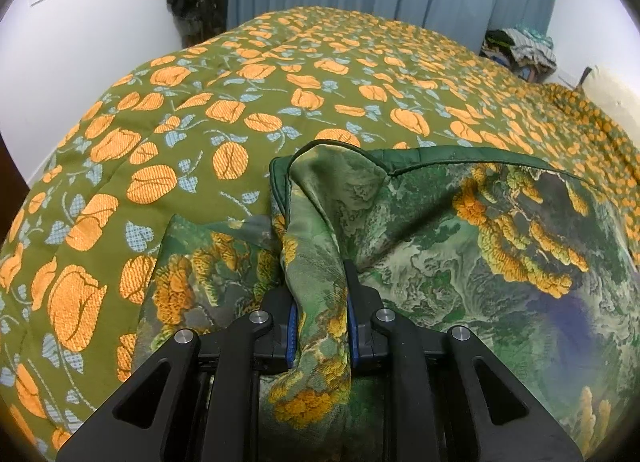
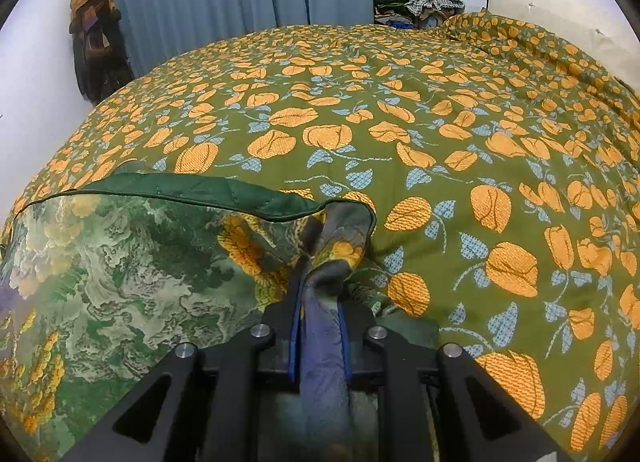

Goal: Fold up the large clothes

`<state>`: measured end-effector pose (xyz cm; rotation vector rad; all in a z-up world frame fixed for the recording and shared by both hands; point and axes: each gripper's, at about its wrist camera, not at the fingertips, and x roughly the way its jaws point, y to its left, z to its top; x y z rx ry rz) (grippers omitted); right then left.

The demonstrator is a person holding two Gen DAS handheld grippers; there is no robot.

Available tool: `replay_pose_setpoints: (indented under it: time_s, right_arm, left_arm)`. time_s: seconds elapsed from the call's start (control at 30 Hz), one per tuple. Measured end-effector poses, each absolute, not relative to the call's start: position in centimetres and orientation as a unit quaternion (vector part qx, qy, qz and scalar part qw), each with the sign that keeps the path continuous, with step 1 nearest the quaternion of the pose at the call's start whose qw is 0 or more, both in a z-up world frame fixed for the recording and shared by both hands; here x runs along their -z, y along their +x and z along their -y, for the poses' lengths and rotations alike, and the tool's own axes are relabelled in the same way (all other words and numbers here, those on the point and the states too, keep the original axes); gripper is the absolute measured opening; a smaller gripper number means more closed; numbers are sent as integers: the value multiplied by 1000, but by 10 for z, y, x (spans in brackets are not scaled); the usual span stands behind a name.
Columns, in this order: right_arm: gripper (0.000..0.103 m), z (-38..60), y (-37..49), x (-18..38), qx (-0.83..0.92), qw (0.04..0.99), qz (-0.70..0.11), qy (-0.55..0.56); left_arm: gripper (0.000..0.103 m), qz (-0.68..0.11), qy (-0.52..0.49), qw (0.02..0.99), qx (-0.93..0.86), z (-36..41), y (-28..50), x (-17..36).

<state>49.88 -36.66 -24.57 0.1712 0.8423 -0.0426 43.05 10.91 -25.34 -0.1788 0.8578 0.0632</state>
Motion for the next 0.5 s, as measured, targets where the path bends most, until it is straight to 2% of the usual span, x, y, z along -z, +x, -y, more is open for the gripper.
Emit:
replay_pose_setpoints:
  time_s: [0.37, 0.4, 0.43, 0.47, 0.5]
  right_arm:
    - [18, 371, 499, 243, 16, 905, -414, 92]
    - [19, 373, 499, 241, 14, 904, -416, 96]
    - [21, 376, 498, 237, 12, 902, -419, 102]
    - [22, 380, 498, 232, 11, 901, -421, 106]
    - [23, 385, 497, 227, 11, 900, -421, 112]
  left_arm:
    - [21, -428, -83, 899, -33, -109, 431, 247]
    - [25, -432, -82, 898, -35, -109, 430, 243]
    - [37, -437, -80, 895, -38, -109, 428, 237]
    - [45, -439, -79, 894, -42, -110, 425, 231]
    - [68, -441, -81, 893, -44, -112, 420, 224]
